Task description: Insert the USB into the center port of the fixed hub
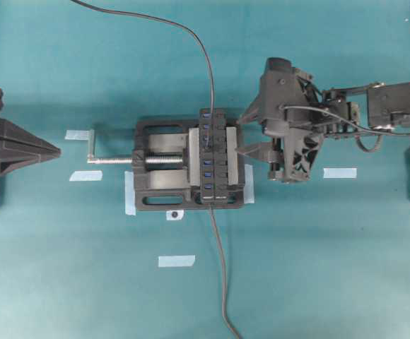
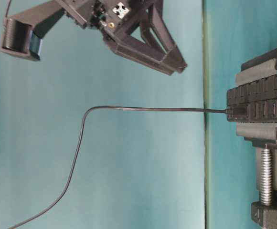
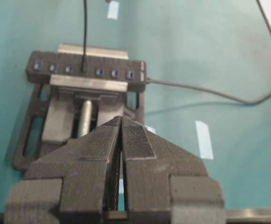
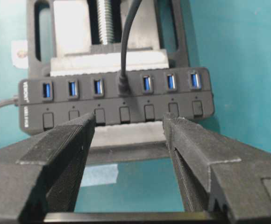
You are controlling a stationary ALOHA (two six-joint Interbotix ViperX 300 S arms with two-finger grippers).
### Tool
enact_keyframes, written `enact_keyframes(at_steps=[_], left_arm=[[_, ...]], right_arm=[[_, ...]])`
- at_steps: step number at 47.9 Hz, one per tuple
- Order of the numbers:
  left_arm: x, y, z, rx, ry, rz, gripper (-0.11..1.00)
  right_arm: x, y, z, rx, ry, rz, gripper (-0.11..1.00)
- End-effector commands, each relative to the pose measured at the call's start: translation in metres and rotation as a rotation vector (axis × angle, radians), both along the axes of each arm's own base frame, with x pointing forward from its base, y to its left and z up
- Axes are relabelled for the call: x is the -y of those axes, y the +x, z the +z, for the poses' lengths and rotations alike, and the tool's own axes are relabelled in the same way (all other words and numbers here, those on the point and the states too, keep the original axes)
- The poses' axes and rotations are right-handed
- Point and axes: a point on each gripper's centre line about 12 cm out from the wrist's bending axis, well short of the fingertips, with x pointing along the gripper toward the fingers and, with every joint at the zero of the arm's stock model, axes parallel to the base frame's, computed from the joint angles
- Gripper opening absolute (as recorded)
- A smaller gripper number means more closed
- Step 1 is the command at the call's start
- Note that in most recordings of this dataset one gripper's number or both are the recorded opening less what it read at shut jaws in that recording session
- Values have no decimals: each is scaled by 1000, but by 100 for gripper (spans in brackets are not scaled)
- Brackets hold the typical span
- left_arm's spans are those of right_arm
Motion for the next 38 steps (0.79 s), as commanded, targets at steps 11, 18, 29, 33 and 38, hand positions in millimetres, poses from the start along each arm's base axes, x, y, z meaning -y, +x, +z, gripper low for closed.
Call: enact_keyframes(at_steps=[11,18,29,33,38], left_arm=[[0,3,8,17,0,-1,0],[0,3,8,17,0,0,0],[0,3,8,18,0,0,0],[0,3,7,15,-1,-1,0],[0,3,8,17,0,-1,0]], right_arm=[[0,-9,18,83,1,-5,72],[0,-15,19,95,1,-5,72],[-1,-21,20,136,0,1,72],[-2,-22,18,142,1,2,72],[-2,-23,17,144,1,5,72]])
